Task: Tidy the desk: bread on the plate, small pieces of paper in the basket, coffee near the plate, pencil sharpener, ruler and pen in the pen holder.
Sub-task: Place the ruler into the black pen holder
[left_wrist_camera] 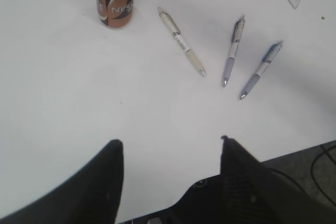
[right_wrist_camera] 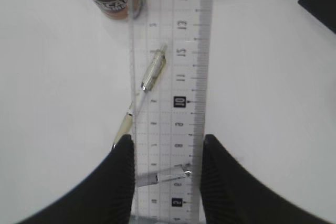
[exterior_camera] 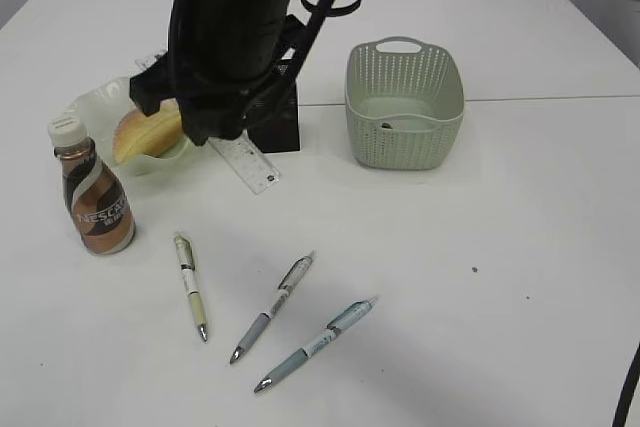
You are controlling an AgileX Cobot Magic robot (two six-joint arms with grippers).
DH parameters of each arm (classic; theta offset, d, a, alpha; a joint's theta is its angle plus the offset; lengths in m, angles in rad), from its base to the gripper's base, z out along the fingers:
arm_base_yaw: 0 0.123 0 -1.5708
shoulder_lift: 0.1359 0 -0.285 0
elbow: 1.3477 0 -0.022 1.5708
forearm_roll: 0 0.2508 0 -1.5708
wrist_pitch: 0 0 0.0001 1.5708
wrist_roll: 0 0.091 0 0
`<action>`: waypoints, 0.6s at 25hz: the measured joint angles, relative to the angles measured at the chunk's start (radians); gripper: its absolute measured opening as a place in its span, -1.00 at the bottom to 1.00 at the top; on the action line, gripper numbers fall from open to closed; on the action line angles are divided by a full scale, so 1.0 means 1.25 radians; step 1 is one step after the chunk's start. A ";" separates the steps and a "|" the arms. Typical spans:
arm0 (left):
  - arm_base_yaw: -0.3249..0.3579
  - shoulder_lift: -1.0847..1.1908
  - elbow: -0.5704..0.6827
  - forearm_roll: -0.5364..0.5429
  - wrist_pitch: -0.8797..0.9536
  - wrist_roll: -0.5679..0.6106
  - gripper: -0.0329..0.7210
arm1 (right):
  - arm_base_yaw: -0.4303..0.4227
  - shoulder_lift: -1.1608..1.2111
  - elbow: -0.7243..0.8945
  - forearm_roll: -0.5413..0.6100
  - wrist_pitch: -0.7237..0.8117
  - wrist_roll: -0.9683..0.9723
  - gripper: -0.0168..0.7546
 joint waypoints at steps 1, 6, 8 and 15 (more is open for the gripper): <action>0.000 0.000 0.000 0.000 0.000 0.000 0.24 | 0.000 -0.009 0.000 -0.001 0.000 0.000 -0.26; 0.000 0.000 0.000 0.000 0.000 0.000 0.24 | 0.000 -0.045 0.020 -0.002 0.002 -0.001 -0.26; 0.000 0.000 0.000 0.000 0.000 0.000 0.24 | 0.000 -0.062 0.052 -0.002 0.002 -0.006 -0.26; 0.000 0.000 0.000 0.000 0.000 0.000 0.24 | 0.000 -0.173 0.260 -0.002 -0.020 -0.033 -0.26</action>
